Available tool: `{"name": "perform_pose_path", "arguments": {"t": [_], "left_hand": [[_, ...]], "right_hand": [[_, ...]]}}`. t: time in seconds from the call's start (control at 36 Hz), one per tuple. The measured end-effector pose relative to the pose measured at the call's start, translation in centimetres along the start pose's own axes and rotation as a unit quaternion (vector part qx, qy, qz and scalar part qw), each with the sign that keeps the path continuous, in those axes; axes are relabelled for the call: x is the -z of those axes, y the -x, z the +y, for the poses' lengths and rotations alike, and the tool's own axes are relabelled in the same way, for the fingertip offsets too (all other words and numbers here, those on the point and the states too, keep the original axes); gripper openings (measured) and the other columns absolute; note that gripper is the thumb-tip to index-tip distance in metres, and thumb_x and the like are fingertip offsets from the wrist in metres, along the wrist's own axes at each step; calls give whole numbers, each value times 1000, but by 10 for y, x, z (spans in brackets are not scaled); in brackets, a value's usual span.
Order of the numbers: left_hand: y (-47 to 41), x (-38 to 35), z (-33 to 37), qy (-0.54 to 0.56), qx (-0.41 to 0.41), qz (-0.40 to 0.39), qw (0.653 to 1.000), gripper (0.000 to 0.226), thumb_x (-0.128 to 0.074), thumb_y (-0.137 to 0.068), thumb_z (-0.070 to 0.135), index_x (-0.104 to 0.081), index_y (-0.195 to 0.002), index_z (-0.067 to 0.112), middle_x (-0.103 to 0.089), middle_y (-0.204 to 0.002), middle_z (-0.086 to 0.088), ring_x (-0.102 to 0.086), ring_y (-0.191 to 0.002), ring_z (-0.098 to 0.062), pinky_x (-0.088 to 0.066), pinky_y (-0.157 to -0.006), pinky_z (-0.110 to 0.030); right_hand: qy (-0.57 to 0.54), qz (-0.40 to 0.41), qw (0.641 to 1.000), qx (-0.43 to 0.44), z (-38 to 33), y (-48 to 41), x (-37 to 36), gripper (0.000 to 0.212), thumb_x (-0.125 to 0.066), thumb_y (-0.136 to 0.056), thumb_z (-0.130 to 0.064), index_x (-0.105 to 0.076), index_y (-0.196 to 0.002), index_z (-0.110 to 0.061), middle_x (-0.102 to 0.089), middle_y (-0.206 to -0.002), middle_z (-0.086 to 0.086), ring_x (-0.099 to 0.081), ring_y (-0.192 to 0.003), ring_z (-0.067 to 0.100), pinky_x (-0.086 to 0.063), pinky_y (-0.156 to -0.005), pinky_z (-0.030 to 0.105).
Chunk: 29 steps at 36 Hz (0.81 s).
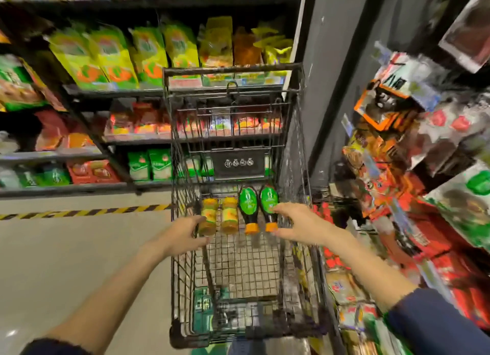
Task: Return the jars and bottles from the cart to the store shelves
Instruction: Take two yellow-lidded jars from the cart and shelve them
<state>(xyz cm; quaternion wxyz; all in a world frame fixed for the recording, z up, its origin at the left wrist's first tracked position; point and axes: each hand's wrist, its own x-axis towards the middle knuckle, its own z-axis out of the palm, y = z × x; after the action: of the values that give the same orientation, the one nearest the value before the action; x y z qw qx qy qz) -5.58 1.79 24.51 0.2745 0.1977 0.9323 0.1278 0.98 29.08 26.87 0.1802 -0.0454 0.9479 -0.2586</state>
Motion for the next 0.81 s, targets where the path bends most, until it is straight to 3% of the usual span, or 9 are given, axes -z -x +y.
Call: {"name": "perform_pose_path", "arguments": {"t": [0.14,0.22,0.31,0.33,0.39,0.47,0.56,0.67,0.81], "left_hand": [[-81,-8,-29,42,51,-41,997,68,-60,-86,38,-36,-140,4,-46,-141,-15,-48,-125,-26,-39,-102,-30],[-126,-25,-49,51,95,-51,993,66,-61,-84,44,-42,-136,7,-56,-130,-17,-54,-117,-30,-46,-95,-33],[-162,-46,-65,59,138,-42,988,55,-61,-82,45,-54,-123,8,-63,-115,-18,-59,-107,-31,-47,-82,-32],[-174,-55,-71,62,150,-37,986,57,-60,-80,49,-57,-119,8,-64,-112,-17,-60,-104,-31,-48,-80,-32],[-195,-73,-83,72,175,-32,981,62,-57,-73,54,-60,-113,8,-66,-108,-17,-62,-102,-31,-49,-79,-33],[-222,-95,-92,75,194,-31,978,54,-62,-75,51,-63,-111,10,-66,-108,-14,-61,-102,-30,-46,-79,-31],[-250,-112,-100,69,227,-31,971,49,-65,-80,43,-60,-111,6,-64,-110,-14,-60,-103,-32,-46,-79,-32],[-280,-130,-115,49,279,-55,958,57,-62,-79,51,-58,-112,4,-63,-111,-15,-61,-103,-31,-50,-80,-34],[-303,-149,-130,104,298,-52,948,61,-70,-77,43,-58,-117,0,-62,-115,-21,-58,-108,-35,-48,-88,-39]], "right_hand": [[-44,-44,997,-44,22,-68,-2,64,-62,-88,-29,-35,-142,-11,-38,-147,6,-34,-136,21,-29,-113,36],[-83,-49,993,-64,40,-108,-20,58,-65,-86,-26,-43,-136,-5,-51,-135,15,-47,-126,28,-38,-105,42],[-111,-73,987,-96,53,-140,-39,58,-63,-87,-28,-42,-137,-8,-52,-132,8,-53,-117,21,-40,-89,17],[-139,-80,982,-102,59,-150,-48,56,-63,-88,-26,-43,-136,-7,-50,-133,5,-52,-117,18,-39,-87,13],[-150,-99,977,-112,67,-166,-62,51,-61,-89,-21,-45,-134,-5,-50,-133,9,-49,-121,22,-39,-95,21],[-162,-123,971,-122,78,-182,-80,45,-56,-92,-23,-45,-133,-8,-51,-130,7,-48,-122,21,-43,-93,17],[-213,-147,953,-157,87,-196,-97,51,-63,-88,-24,-46,-134,-11,-49,-137,9,-46,-126,23,-39,-104,32],[-216,-131,956,-150,97,-205,-116,51,-63,-88,-25,-47,-135,-15,-52,-133,3,-49,-116,13,-35,-86,15],[-197,-135,960,-144,109,-220,-139,53,-63,-87,-29,-45,-135,-16,-50,-136,4,-50,-122,20,-37,-88,18]]}}
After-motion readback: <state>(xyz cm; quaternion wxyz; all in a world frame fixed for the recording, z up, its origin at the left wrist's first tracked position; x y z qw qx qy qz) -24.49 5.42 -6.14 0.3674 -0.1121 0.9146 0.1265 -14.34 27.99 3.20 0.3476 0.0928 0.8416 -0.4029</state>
